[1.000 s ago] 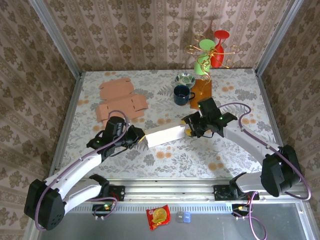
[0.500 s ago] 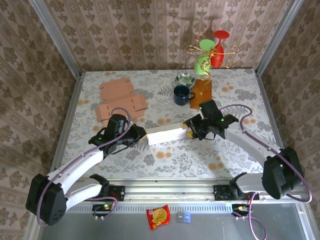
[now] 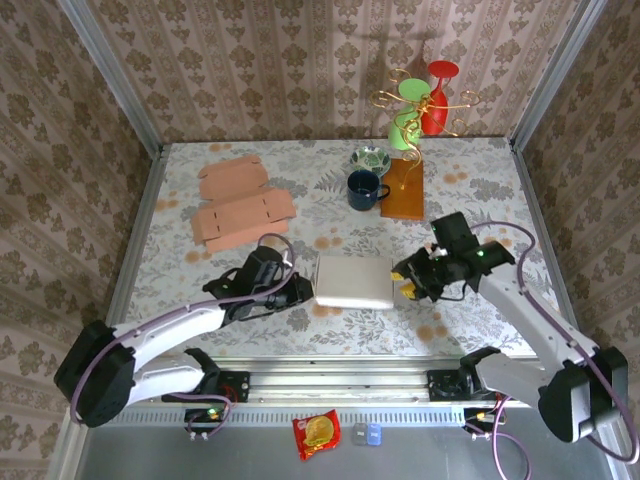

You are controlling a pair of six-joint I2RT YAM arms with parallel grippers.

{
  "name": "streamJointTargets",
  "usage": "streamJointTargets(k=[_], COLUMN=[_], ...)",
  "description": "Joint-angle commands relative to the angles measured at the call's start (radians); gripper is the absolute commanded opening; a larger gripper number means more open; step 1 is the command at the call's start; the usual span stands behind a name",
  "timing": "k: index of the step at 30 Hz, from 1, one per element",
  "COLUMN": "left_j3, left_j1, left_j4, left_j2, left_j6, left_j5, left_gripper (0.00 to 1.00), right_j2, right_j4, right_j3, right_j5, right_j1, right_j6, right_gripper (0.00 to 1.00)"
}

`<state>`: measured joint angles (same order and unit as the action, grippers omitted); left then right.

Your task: Fold the paper box

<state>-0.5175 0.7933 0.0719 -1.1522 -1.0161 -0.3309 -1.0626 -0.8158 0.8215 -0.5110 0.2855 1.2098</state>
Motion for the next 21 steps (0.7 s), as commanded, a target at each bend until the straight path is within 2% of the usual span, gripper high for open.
streamJointTargets(k=[1, 3, 6, 8, 11, 14, 17, 21], left_j3=[0.017, -0.010, -0.082, -0.130, -0.209, -0.300, -0.329, -0.322], left_j1=[0.007, 0.003, -0.010, -0.029, -0.066, -0.081, -0.093, -0.097], left_j4=[-0.053, -0.028, 0.079, 0.161, 0.253, 0.388, 0.360, 0.290], left_j2=[-0.047, -0.050, -0.048, -0.081, -0.191, -0.298, -0.344, -0.422], left_j6=[0.007, 0.003, -0.014, -0.003, 0.085, 0.192, 0.246, 0.258], left_j5=[-0.030, -0.031, -0.007, -0.020, -0.096, -0.101, -0.096, -0.146], left_gripper=[0.16, 0.19, 0.36, 0.42, 0.43, 0.43, 0.43, 0.41], right_j2=[0.058, 0.077, 0.078, 0.068, 0.046, 0.032, 0.011, 0.002], right_j4=[-0.179, -0.184, -0.155, -0.113, -0.065, -0.053, -0.054, -0.055], right_j3=[-0.049, -0.064, -0.074, -0.079, -0.069, -0.030, 0.009, 0.026], right_j5=[-0.047, -0.040, -0.032, -0.040, -0.058, -0.060, -0.066, -0.075], right_j1=[-0.041, -0.056, -0.058, -0.058, -0.057, -0.057, -0.057, -0.058], right_j6=[-0.122, -0.146, -0.164, -0.179, -0.218, -0.269, -0.308, -0.323], right_gripper=[0.37, 0.37, 0.37, 0.39, 0.43, 0.49, 0.51, 0.51])
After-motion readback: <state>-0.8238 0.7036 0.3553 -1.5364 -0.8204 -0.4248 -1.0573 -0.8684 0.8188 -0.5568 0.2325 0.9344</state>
